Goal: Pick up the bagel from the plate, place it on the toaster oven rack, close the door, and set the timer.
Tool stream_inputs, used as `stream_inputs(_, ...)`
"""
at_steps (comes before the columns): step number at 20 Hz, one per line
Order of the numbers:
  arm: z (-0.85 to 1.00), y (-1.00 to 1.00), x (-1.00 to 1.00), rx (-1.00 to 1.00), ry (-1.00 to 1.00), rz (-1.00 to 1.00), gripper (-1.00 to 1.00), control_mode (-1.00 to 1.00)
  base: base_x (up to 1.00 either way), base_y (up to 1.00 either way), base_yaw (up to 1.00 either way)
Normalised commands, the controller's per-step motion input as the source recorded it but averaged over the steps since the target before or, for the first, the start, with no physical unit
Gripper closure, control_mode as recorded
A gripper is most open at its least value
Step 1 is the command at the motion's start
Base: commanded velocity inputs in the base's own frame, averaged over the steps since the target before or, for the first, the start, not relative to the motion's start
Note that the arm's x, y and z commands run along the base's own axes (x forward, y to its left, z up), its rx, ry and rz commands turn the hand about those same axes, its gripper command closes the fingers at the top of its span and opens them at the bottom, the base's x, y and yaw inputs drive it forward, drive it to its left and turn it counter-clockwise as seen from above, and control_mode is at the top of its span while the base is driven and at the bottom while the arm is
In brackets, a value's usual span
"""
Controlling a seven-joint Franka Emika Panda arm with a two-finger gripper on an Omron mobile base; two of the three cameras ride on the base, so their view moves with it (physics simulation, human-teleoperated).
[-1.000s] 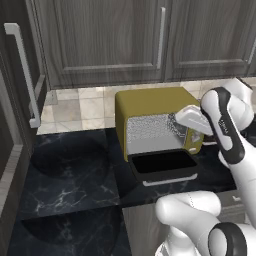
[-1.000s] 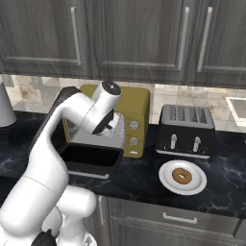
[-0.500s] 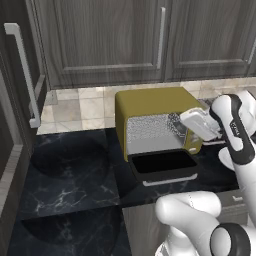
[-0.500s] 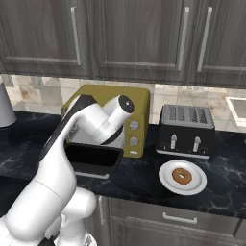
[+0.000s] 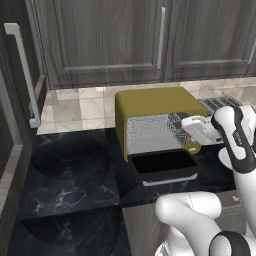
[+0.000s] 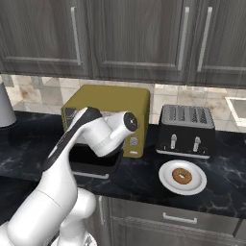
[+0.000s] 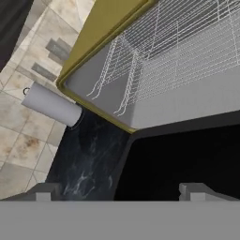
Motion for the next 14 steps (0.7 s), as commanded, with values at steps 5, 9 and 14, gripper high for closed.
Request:
stream_inputs(5,-0.17,0.00,0.15,0.00,-0.10,-0.02,-1.00,-1.00,0.00,0.00,0.00)
stream_inputs(9,-0.22,0.00,0.19,0.02,-0.06,-0.01,-1.00,-1.00,0.00,0.00,0.00)
stream_inputs(14,-0.17,0.00,0.18,0.04,-0.03,0.00,-1.00,-1.00,0.00,0.00,0.00)
